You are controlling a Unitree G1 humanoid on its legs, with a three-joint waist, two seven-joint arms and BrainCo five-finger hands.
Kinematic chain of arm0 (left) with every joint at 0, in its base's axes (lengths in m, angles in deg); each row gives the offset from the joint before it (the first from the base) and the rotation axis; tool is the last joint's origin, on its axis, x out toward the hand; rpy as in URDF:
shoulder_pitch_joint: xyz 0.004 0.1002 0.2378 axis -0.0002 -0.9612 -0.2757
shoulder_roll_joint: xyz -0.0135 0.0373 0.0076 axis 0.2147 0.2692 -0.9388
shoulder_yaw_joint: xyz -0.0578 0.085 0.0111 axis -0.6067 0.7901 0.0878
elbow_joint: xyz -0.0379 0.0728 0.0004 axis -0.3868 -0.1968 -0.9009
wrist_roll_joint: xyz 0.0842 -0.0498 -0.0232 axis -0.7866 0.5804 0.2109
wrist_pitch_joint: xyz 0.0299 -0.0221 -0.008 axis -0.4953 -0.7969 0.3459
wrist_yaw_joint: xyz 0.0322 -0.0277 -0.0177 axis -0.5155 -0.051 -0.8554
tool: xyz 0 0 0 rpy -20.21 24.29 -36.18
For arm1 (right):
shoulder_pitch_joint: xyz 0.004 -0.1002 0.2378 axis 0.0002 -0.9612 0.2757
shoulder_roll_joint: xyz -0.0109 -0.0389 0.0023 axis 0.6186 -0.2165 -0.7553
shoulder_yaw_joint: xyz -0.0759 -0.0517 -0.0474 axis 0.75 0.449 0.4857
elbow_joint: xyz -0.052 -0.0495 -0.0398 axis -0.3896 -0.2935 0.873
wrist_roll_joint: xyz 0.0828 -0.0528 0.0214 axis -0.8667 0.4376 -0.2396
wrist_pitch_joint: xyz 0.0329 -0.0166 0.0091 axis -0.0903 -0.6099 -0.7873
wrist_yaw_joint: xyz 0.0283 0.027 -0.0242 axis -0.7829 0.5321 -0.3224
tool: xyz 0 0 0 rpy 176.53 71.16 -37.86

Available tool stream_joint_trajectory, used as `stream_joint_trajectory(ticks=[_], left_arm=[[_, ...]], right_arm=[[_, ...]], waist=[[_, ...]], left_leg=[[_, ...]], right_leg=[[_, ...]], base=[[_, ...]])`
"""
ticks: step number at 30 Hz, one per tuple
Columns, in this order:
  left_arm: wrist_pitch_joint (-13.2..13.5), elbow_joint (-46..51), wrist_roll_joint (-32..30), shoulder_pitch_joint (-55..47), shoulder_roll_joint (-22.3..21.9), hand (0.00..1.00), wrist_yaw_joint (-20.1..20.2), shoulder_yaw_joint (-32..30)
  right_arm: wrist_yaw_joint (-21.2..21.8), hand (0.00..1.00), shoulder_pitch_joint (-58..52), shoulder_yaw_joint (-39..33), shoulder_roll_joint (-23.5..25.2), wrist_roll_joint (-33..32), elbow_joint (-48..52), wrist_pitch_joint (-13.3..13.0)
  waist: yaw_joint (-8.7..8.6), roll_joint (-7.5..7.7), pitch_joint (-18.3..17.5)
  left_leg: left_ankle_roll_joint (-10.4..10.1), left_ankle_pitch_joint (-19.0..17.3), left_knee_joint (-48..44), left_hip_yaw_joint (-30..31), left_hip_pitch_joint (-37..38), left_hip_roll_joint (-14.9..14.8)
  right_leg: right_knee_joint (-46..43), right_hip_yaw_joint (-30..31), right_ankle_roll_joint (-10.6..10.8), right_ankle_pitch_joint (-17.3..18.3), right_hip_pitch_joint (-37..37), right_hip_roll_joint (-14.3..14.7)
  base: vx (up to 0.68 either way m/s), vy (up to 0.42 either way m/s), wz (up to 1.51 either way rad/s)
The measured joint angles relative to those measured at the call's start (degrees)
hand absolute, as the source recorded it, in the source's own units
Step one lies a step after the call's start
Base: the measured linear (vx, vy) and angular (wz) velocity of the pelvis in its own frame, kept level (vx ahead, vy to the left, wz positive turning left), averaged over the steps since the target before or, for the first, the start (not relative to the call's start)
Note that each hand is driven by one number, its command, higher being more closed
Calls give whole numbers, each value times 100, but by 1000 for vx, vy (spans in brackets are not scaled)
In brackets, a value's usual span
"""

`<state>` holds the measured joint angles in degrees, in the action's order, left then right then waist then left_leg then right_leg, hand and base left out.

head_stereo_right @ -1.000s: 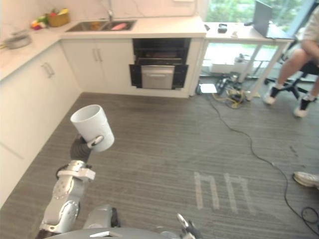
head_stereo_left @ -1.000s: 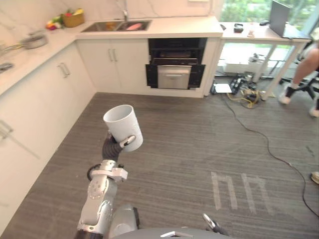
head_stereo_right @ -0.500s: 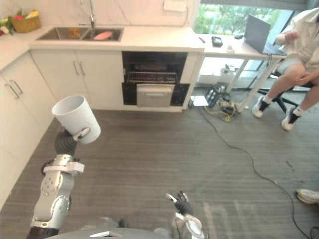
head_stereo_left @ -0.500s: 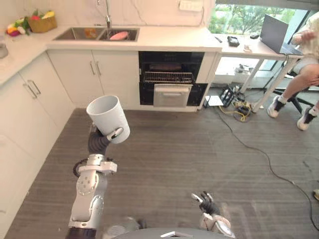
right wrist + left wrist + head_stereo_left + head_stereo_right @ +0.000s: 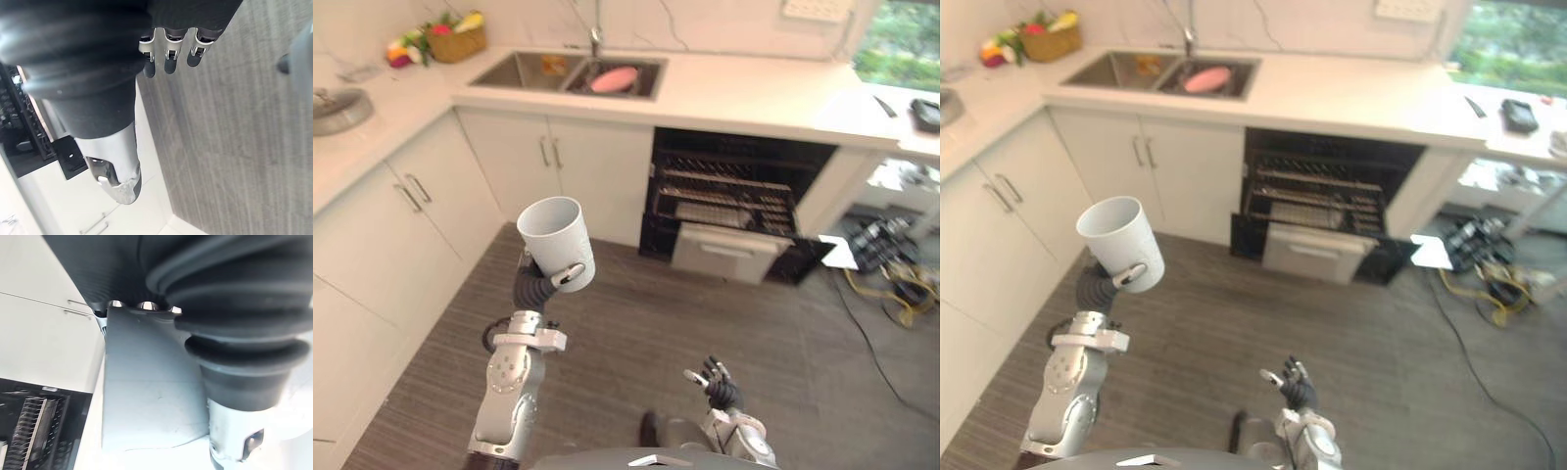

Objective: Walk over to the sink, pick up the cup, carry it to the dishwasher, place the cup inside the dishwasher, then close the dishwasher door

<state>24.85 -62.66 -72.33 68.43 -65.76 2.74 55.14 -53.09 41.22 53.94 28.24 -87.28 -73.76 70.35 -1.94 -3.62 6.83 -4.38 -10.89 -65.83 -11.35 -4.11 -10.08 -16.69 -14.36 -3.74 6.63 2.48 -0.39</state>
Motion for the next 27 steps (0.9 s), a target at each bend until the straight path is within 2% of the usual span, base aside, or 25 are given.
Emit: stream_joint_trajectory(ticks=[1, 2, 4, 5, 7, 8, 9, 10, 11, 12, 13, 16, 19, 21, 22, 23, 24, 25, 26, 27], left_arm=[[7, -16, 7, -1, 6, 100, 4, -5], [17, -93, 15, 12, 46, 100, 12, -32], [10, -260, 52, 17, 85, 100, 90, -99], [8, -383, 54, 44, 107, 100, 130, -120], [-2, -478, 53, 50, 107, 100, 242, -89], [-1, -477, 53, 50, 106, 100, 273, -89], [2, -474, 55, 51, 112, 100, 303, -99], [3, -477, 62, 46, 120, 100, 345, -98], [10, -475, 66, 12, 109, 100, 363, -98], [24, -485, 73, 3, 154, 100, 378, -121], [11, -607, 110, 26, 342, 100, 405, -244], [16, -572, 122, 95, 479, 100, 511, -300], [12, -465, 113, 304, 507, 100, 581, -229], [-7, -341, 99, 335, 494, 100, 568, -156], [-7, -336, 99, 334, 489, 100, 559, -137], [-9, -332, 92, 337, 508, 100, 545, -125], [-7, -330, 46, 336, 514, 100, 498, -101], [-2, -325, 27, 339, 513, 100, 480, -68], [-2, -324, 0, 340, 512, 100, 479, -57], [-2, -321, -11, 336, 510, 100, 481, -5]], right_arm=[[4, 0, -5, -37, -1, -1, -30, -17], [4, 0, 46, -71, -1, -11, -135, -97], [9, 0, 281, -116, -69, -118, -365, -199], [4, 0, 466, -208, -90, -127, -443, -234], [-50, 0, 566, -227, -148, -204, -488, -249], [-91, 0, 568, -219, -167, -233, -489, -254], [-129, 0, 574, -217, -228, -266, -505, -261], [-159, 0, 553, -240, -304, -341, -543, -279], [-192, 0, 512, -248, -428, -345, -568, -313], [-191, 0, 526, -260, -445, -344, -697, -351], [-193, 0, 582, -307, -236, -358, -874, -408], [-204, 0, 323, -348, -117, -359, -847, -484], [-268, 0, 84, -600, -48, -378, -558, -507], [-354, 0, 33, -650, 15, -295, -393, -519], [-360, 0, 32, -619, 20, -240, -390, -519], [-359, 0, 28, -583, 58, -108, -340, -519], [-357, 0, -35, -469, 131, -96, -129, -529], [-359, 0, -87, -447, 227, -60, 99, -556], [-361, 0, -119, -442, 268, -22, 242, -574], [-358, 0, -187, -408, 290, 103, 562, -640]], waist=[[43, 24, 11], [144, 13, -7], [241, 56, -18], [250, 91, 4], [223, 174, 50], [234, 179, 51], [249, 153, 37], [288, 32, 17], [328, -159, -22], [375, -177, -20], [242, 221, -9], [111, 505, -108], [0, 529, -130], [-21, 491, -117], [-19, 437, -120], [-50, 384, -96], [-146, 351, -104], [-193, 320, -80], [-212, 323, -78], [-251, 313, -46]], left_leg=[[110, -65, -149, -69, -164, -159], [261, -169, 88, -202, -423, -329], [233, -338, 1460, -481, -647, -304], [180, -352, 2594, -435, -762, -147], [26, 119, 4658, 201, -762, 219], [-38, 332, 5162, 422, -757, 281], [-116, 653, 5760, 729, -761, 294], [-108, 1291, 6228, 1016, -726, 250], [30, 1675, 6262, 1051, -604, 159], [-341, 2127, 6133, 1097, -539, 157], [-107, 1601, 5719, 930, -493, 545], [160, 1097, 5256, 764, -487, 926], [391, 904, 5298, 648, -219, 1237], [570, 768, 5577, 388, 348, 1352], [597, 721, 5652, 340, 499, 1342], [634, 673, 5749, 320, 697, 1306], [645, 641, 5887, 327, 856, 1196], [618, 619, 5976, 339, 927, 1088], [597, 604, 6018, 342, 957, 1042], [540, 550, 6061, 343, 1013, 940]], right_leg=[[91, 6, 4, 75, -192, 19], [317, 54, 14, 127, -513, 12], [513, 303, 59, 99, -690, -152], [594, 502, 82, 94, -768, -294], [639, 807, 197, 111, -851, -556], [638, 909, 242, 131, -864, -601], [632, 1066, 380, 199, -883, -632], [620, 1297, 770, 447, -1030, -659], [581, 1462, 961, 661, -1142, -611], [511, 1615, 1073, 856, -1219, -652], [294, 1730, 1078, 876, -1270, -1059], [-138, 1896, 1077, 690, -1227, -1448], [-1756, 2036, 990, 237, -484, -1705], [-2918, 1937, 747, -779, 73, -1954], [-3108, 1877, 613, -853, 153, -1966], [-3420, 1663, 565, -431, 287, -1893], [-3533, 1367, 630, 238, 518, -1553], [-3283, 1090, 631, 648, 728, -1178], [-3056, 947, 614, 772, 839, -1015], [-2416, 714, 639, 808, 1020, -744]], base=[[547, -198, 2], [621, -176, -42], [489, -60, -67], [483, 34, -69], [451, 94, -62], [325, 143, -52], [502, 292, -77], [443, 298, -100], [464, 349, -111], [403, 389, -86], [304, 311, -51], [318, 321, -6], [239, 209, -2], [240, 167, -51], [254, 146, -57], [240, 82, -40], [223, 9, -24], [180, -38, -9], [189, -82, -2], [200, -113, 1]])
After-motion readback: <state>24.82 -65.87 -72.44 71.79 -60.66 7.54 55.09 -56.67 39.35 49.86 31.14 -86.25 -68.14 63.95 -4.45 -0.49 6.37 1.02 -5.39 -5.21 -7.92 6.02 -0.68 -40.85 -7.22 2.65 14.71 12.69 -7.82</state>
